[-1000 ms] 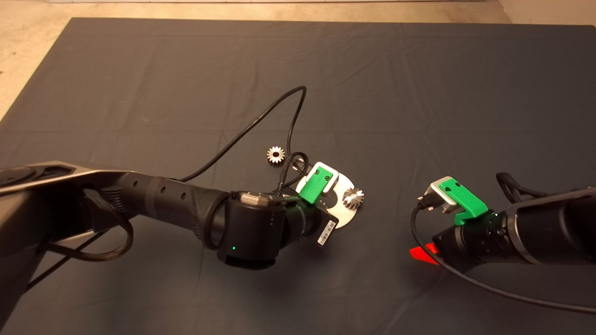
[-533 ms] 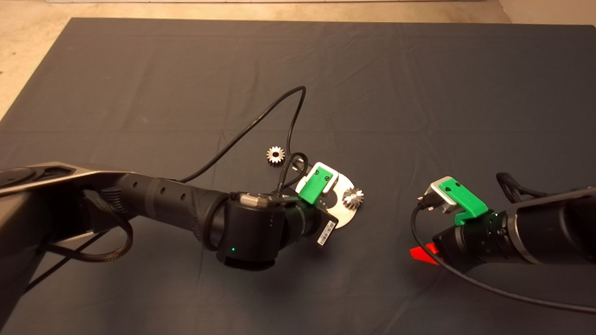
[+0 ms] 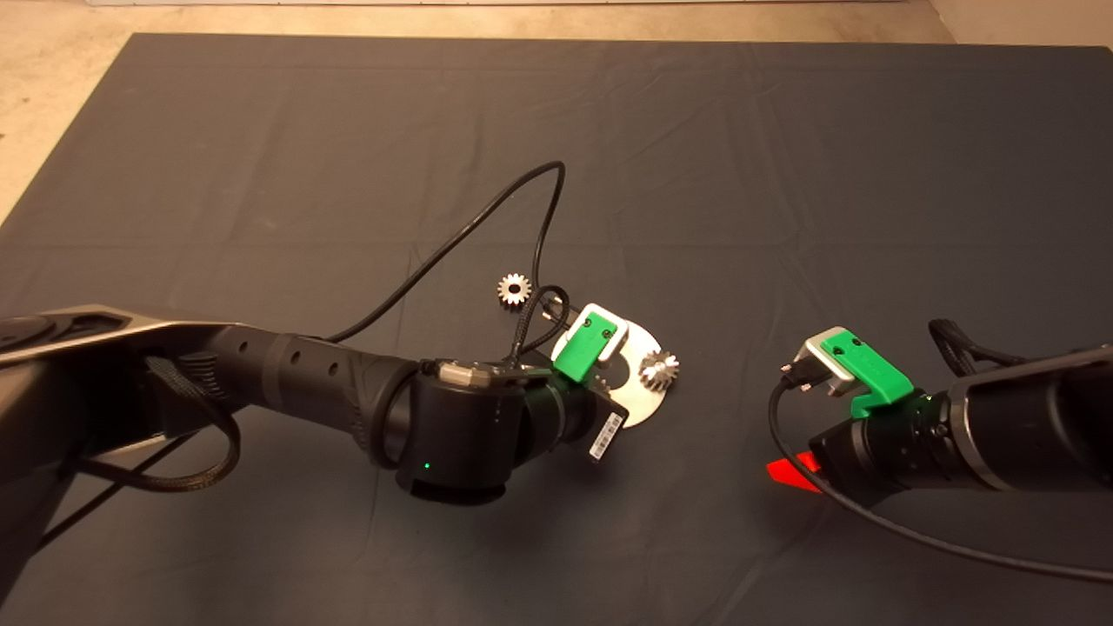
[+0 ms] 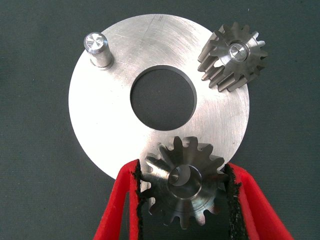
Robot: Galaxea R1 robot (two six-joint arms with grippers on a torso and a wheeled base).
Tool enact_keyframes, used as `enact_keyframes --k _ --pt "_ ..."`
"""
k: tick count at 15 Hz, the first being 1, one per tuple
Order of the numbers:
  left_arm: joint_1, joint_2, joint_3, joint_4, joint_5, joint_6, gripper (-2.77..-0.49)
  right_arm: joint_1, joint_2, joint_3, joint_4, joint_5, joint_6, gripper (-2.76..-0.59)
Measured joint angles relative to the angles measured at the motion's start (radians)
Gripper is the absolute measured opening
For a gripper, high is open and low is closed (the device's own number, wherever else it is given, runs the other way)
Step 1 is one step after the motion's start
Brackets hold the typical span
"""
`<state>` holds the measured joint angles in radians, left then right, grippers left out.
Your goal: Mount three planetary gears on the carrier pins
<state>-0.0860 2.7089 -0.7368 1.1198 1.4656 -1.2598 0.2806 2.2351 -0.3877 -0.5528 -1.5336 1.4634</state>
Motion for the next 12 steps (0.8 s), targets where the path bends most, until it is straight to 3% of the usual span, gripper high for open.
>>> enact_keyframes --k 10,12 --pt "0.0 -0.012 0.002 0.0 -0.008 0.0 -2.5 0.0 0.0 0.0 0.001 0.001 0.0 -1.34" --pt "0.0 -0.014 0.002 -0.002 0.0 0.002 -2.5 0.001 0.0 0.0 0.001 0.001 0.0 -1.34"
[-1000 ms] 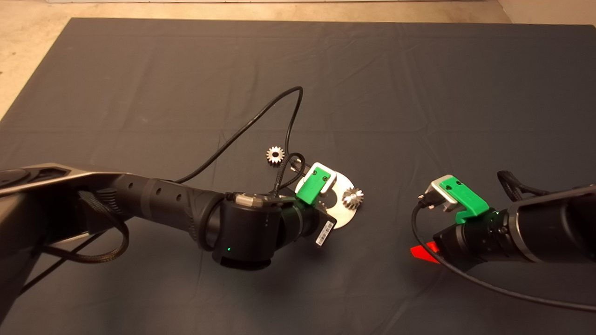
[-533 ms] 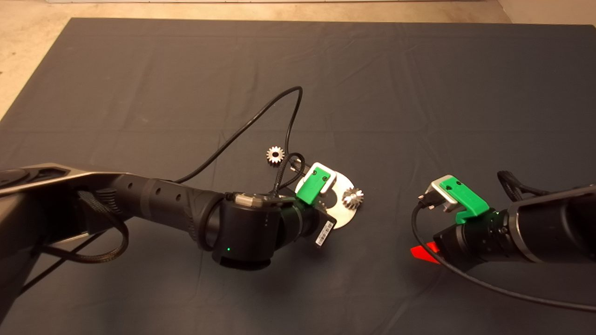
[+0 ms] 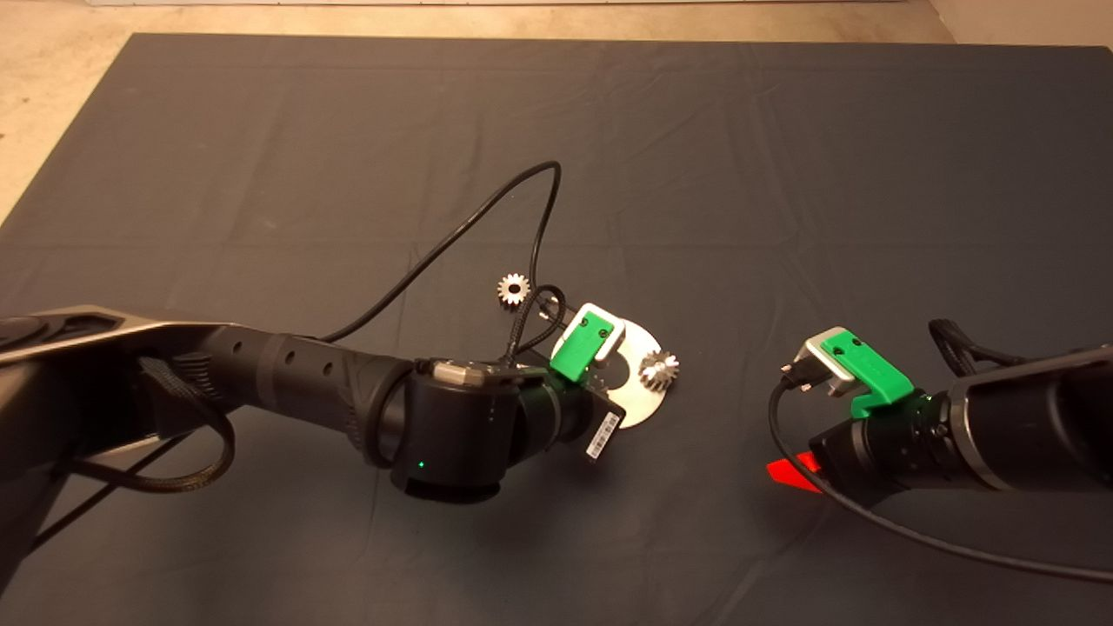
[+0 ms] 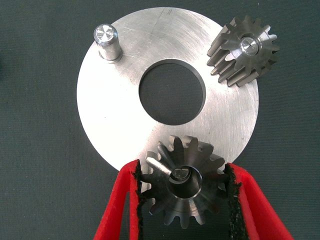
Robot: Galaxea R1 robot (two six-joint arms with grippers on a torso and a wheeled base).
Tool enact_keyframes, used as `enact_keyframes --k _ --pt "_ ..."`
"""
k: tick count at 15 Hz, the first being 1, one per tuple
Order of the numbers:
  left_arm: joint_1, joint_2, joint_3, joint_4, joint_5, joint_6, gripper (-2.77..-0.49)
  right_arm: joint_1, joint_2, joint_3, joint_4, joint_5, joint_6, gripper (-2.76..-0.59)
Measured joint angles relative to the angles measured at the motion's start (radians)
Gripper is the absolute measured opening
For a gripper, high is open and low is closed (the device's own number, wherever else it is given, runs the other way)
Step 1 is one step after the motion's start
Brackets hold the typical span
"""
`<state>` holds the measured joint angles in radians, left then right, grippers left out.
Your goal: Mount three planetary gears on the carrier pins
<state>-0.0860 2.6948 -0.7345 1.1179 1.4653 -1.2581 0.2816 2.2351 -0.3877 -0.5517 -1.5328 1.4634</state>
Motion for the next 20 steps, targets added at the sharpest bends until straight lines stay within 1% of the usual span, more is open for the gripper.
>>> enact_keyframes --k 2,4,8,11,16,20 --pt "0.0 -0.008 0.0 0.0 -0.002 0.01 -2.5 0.001 0.0 0.0 0.001 -0.001 0.0 -1.34" --pt "0.0 -0.019 0.001 0.0 -0.011 0.01 -2.5 0.001 0.0 0.0 0.001 0.0 0.0 -1.34" --pt "0.0 -0.018 0.001 0.0 -0.01 0.009 -2.5 0.001 0.0 0.0 0.002 -0.001 0.0 -1.34" --pt "0.0 -0.008 0.001 0.0 -0.003 0.009 -2.5 0.001 0.0 0.0 0.001 -0.001 0.0 -1.34" --pt "0.0 0.01 0.001 0.0 0.026 0.006 -2.5 0.001 0.0 0.0 0.002 -0.001 0.0 -1.34" --pt "0.0 0.014 0.001 -0.002 0.027 0.006 -2.5 0.001 0.0 0.0 0.002 -0.001 0.0 -1.34"
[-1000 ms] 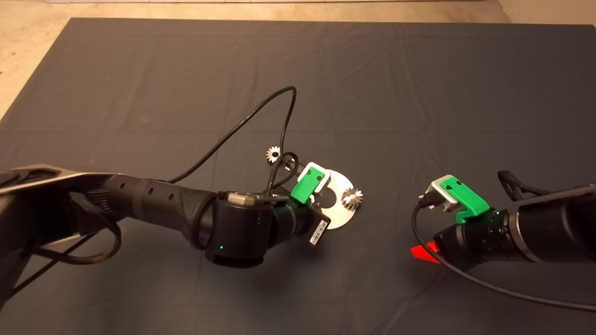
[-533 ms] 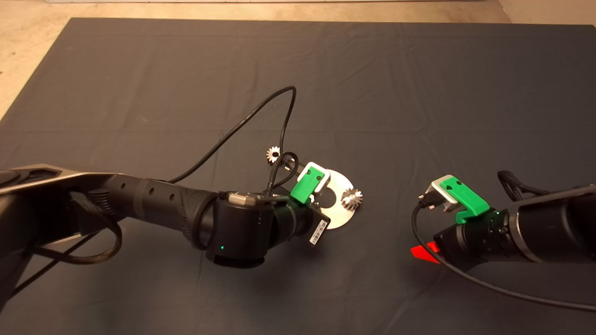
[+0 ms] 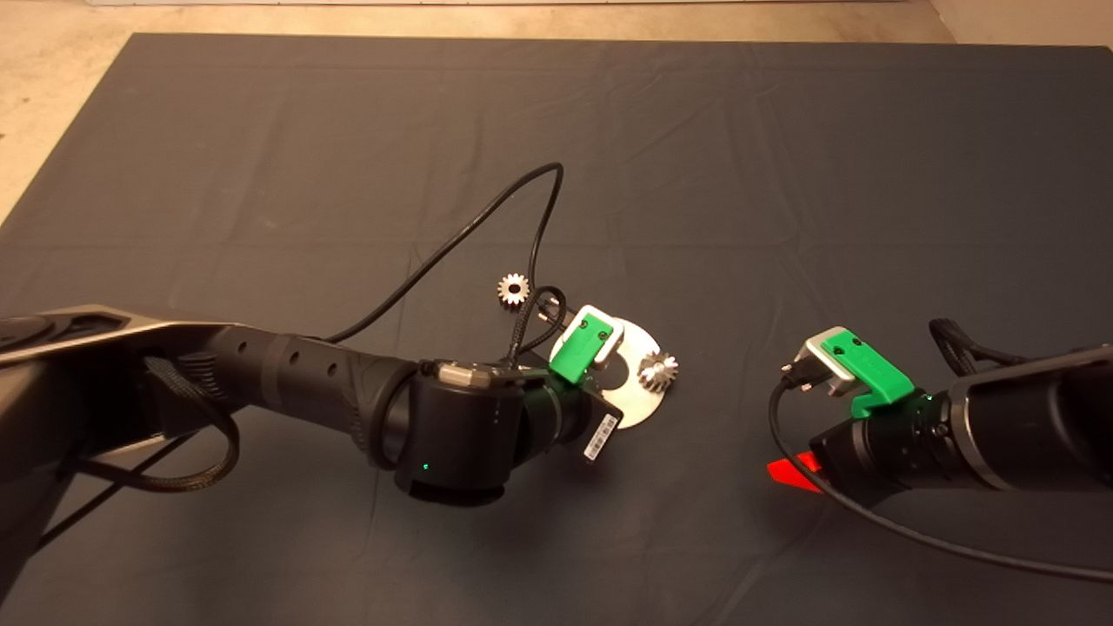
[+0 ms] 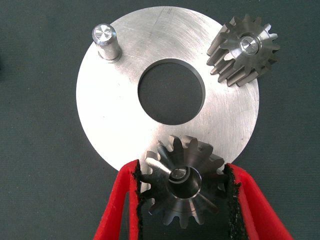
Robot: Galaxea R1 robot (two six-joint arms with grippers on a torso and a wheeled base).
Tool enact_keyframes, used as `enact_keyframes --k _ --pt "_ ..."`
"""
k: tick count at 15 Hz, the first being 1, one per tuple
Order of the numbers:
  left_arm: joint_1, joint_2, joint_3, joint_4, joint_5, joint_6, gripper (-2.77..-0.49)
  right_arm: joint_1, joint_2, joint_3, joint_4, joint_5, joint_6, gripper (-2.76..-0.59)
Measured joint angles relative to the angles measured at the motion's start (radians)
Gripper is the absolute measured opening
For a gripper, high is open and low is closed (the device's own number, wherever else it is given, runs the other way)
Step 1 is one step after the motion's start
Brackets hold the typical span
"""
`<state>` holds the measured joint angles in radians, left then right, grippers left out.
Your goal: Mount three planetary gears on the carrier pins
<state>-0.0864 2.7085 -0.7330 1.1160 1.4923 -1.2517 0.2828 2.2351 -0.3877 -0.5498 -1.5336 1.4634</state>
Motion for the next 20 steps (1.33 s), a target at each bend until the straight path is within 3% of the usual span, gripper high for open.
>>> enact_keyframes --k 9,12,15,18,20 --pt "0.0 0.0 0.0 -0.001 -0.004 0.0 -2.24 0.0 0.0 0.0 0.0 0.0 0.0 -1.34" --pt "0.0 0.0 0.0 -0.001 -0.007 0.0 -1.99 0.0 0.0 0.0 0.0 0.0 0.0 -1.34" --pt "0.0 0.0 0.003 -0.001 -0.007 0.0 -1.9 0.0 0.0 0.0 0.0 0.0 0.0 -1.34" --pt "-0.001 -0.001 0.032 -0.001 -0.007 0.0 -1.79 0.0 0.0 0.0 0.0 0.0 0.0 -1.34" --pt "-0.019 -0.009 0.057 -0.005 -0.006 0.0 -1.65 0.0 0.0 0.0 0.0 0.001 0.0 -1.34"
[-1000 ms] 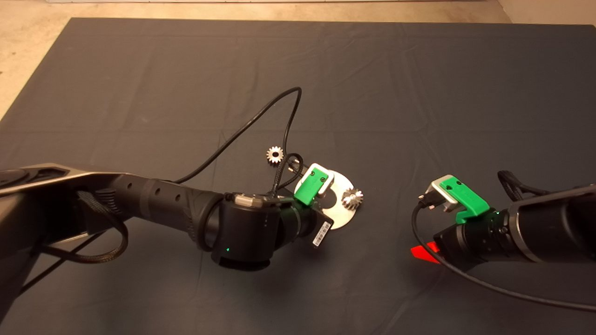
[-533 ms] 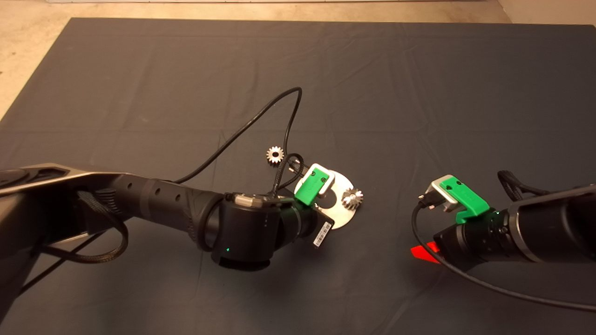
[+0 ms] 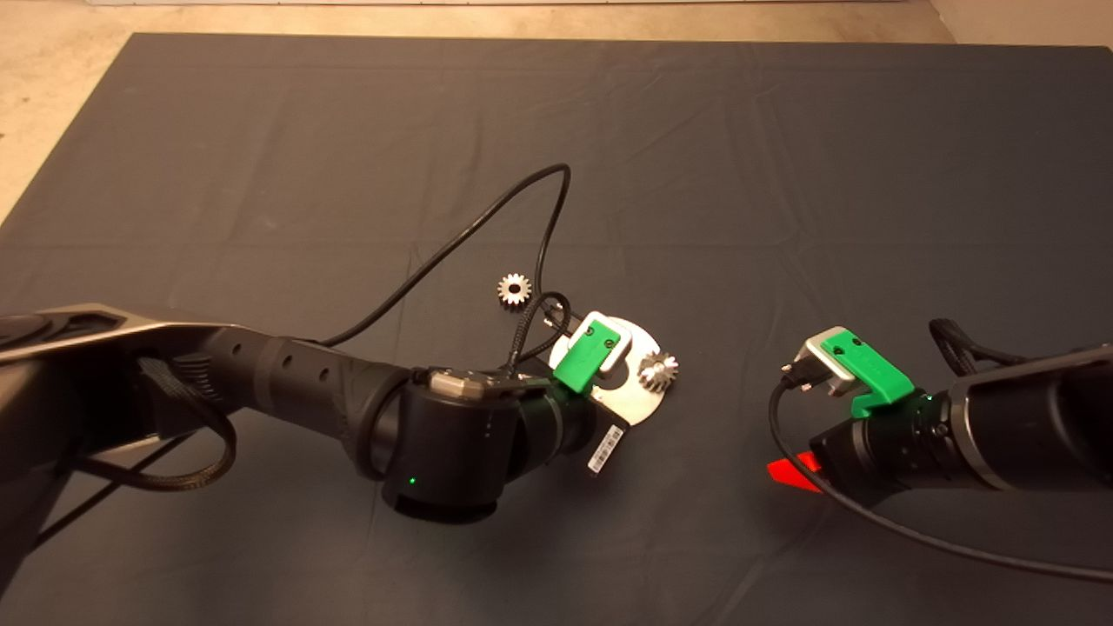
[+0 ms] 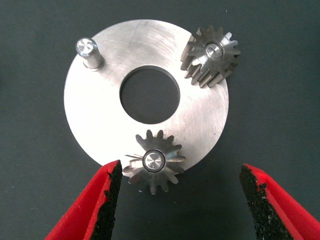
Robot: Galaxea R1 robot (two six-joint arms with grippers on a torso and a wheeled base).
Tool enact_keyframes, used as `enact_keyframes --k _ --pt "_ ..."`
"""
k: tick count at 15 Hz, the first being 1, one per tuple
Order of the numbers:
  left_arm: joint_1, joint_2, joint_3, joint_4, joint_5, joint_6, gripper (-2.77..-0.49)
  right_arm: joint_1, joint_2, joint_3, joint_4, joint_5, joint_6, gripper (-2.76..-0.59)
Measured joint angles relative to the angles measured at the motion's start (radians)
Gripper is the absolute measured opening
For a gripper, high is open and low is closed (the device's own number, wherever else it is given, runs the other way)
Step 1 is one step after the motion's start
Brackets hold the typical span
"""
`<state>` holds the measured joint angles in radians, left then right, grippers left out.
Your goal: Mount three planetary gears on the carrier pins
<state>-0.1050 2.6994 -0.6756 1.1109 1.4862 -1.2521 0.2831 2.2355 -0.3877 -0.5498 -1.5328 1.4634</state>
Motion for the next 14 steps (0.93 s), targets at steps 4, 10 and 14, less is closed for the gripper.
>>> enact_keyframes --k 4,10,14 --pt "-0.006 -0.01 0.003 0.0 0.02 0.0 -1.51 0.0 0.0 0.0 0.0 0.0 0.0 -1.34" --pt "-0.037 -0.036 0.003 -0.015 0.037 0.046 -1.26 0.0 0.0 0.0 0.001 -0.001 -0.004 -1.34" --pt "-0.063 -0.048 0.003 -0.122 0.04 0.09 -1.24 0.0 0.003 0.0 0.015 0.0 -0.004 -1.34"
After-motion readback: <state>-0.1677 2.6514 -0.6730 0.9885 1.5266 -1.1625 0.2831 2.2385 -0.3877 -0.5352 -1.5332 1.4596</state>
